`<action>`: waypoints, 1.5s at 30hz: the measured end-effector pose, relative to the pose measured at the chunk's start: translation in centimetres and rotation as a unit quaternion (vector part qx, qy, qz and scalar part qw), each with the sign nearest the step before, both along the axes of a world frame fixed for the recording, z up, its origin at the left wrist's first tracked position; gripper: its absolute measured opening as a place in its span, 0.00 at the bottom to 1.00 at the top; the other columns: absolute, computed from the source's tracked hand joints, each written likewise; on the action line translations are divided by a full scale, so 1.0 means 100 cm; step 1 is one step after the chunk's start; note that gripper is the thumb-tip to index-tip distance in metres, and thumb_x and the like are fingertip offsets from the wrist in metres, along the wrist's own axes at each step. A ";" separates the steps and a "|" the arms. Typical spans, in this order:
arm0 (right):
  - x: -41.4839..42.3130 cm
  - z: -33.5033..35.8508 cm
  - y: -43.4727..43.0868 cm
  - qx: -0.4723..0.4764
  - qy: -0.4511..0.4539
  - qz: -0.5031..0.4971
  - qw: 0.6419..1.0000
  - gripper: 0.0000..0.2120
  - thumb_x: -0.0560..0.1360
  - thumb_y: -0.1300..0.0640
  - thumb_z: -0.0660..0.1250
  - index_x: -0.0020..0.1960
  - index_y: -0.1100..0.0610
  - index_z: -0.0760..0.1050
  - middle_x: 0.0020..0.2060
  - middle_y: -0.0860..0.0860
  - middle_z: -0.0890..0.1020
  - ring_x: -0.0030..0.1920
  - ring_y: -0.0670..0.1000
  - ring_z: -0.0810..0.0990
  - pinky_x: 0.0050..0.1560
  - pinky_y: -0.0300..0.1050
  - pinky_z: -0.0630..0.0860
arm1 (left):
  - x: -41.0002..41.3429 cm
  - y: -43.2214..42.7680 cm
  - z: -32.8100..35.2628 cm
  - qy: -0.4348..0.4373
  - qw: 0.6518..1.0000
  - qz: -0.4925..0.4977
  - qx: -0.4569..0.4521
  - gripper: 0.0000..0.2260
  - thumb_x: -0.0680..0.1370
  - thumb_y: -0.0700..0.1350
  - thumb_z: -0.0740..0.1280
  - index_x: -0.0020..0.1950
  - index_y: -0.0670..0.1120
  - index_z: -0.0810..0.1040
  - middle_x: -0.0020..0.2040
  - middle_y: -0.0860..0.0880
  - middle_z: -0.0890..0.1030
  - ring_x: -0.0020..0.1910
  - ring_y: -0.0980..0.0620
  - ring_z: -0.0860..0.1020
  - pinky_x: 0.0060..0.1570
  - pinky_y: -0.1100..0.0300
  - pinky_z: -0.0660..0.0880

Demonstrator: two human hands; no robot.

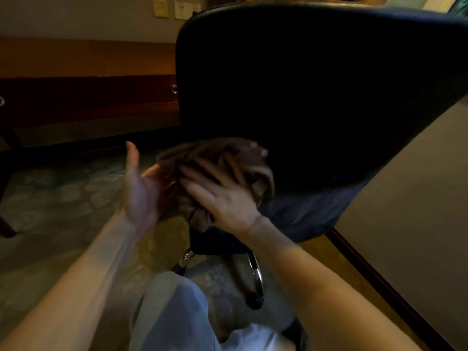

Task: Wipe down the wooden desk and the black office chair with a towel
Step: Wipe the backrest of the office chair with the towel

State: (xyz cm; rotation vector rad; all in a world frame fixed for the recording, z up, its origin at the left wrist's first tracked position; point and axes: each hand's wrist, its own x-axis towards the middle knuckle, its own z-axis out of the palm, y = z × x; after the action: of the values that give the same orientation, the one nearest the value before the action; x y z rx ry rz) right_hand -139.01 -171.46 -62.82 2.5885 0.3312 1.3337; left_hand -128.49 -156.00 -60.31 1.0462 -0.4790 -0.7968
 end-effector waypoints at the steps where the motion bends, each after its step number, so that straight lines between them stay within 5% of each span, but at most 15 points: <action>1: 0.003 -0.015 0.000 -0.008 0.054 0.011 0.998 0.17 0.77 0.62 0.74 0.65 0.64 0.81 0.67 0.65 0.78 0.74 0.64 0.66 0.82 0.52 0.48 | 0.001 0.000 -0.001 -0.013 1.000 0.004 0.006 0.44 0.78 0.74 0.39 0.71 0.43 0.76 0.66 0.43 0.81 0.65 0.47 0.80 0.57 0.54 0.77; 5: 0.005 -0.058 0.004 0.001 0.174 0.008 0.985 0.18 0.82 0.62 0.62 0.70 0.65 0.76 0.69 0.67 0.75 0.72 0.64 0.68 0.79 0.55 0.57 | 0.004 0.001 -0.005 -0.047 0.999 0.016 0.003 0.45 0.79 0.73 0.37 0.69 0.43 0.78 0.66 0.43 0.81 0.67 0.46 0.79 0.67 0.49 0.69; 10: -0.007 -0.058 0.009 -0.030 0.268 -0.006 0.963 0.19 0.82 0.58 0.62 0.72 0.61 0.71 0.67 0.64 0.77 0.65 0.65 0.77 0.66 0.62 0.71 | 0.007 -0.003 -0.011 -0.076 0.996 0.049 0.004 0.43 0.80 0.71 0.38 0.68 0.42 0.79 0.66 0.41 0.81 0.69 0.44 0.77 0.74 0.46 0.64; 13: -0.026 -0.039 0.012 -0.016 0.171 0.050 0.984 0.13 0.80 0.61 0.68 0.64 0.63 0.79 0.63 0.60 0.81 0.67 0.63 0.77 0.67 0.61 0.73 | 0.002 -0.004 -0.019 -0.038 0.996 0.081 0.010 0.41 0.81 0.70 0.42 0.67 0.40 0.79 0.63 0.40 0.82 0.64 0.44 0.80 0.68 0.48 0.71; 15: -0.044 -0.015 0.015 -0.014 0.072 0.032 0.997 0.11 0.81 0.58 0.67 0.62 0.59 0.83 0.64 0.55 0.83 0.70 0.59 0.76 0.75 0.64 0.63 | -0.003 -0.004 -0.027 0.009 0.996 0.085 0.018 0.40 0.80 0.71 0.46 0.65 0.41 0.80 0.61 0.39 0.83 0.59 0.44 0.82 0.63 0.48 0.75; 21: -0.086 0.071 0.002 -0.019 -0.090 -0.006 0.996 0.17 0.83 0.54 0.59 0.63 0.56 0.83 0.68 0.51 0.80 0.73 0.59 0.73 0.73 0.72 0.54 | -0.010 -0.013 -0.032 0.029 0.990 0.111 0.080 0.37 0.80 0.72 0.44 0.60 0.49 0.82 0.58 0.47 0.86 0.66 0.45 0.79 0.73 0.45 0.66; 27: -0.064 0.084 -0.007 -0.010 -0.150 -0.082 0.985 0.16 0.75 0.51 0.76 0.62 0.52 0.84 0.70 0.61 0.75 0.72 0.66 0.71 0.66 0.83 0.59 | -0.012 -0.013 -0.028 0.030 0.988 0.110 0.105 0.37 0.80 0.73 0.44 0.61 0.50 0.82 0.60 0.48 0.85 0.67 0.48 0.78 0.77 0.43 0.61; 35: -0.017 0.029 0.015 0.078 -0.113 -0.090 0.986 0.11 0.79 0.47 0.72 0.56 0.52 0.86 0.72 0.58 0.73 0.75 0.62 0.69 0.74 0.72 0.56 | -0.013 -0.001 -0.034 0.033 0.995 0.050 0.079 0.40 0.78 0.75 0.45 0.68 0.49 0.80 0.64 0.46 0.83 0.67 0.45 0.78 0.74 0.36 0.65; 45: -0.013 -0.039 -0.002 -0.068 0.006 -0.041 0.997 0.08 0.81 0.53 0.68 0.60 0.51 0.78 0.75 0.51 0.71 0.77 0.54 0.68 0.77 0.59 0.53 | -0.003 0.000 -0.042 0.033 0.998 0.035 0.049 0.41 0.79 0.73 0.45 0.69 0.45 0.79 0.64 0.44 0.83 0.67 0.47 0.79 0.75 0.42 0.64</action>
State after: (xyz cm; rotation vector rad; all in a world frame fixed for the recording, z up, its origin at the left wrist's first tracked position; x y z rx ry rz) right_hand -140.32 -171.65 -66.73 2.4711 0.3035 1.2231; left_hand -128.79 -155.95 -64.56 1.1183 -0.3483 -0.7966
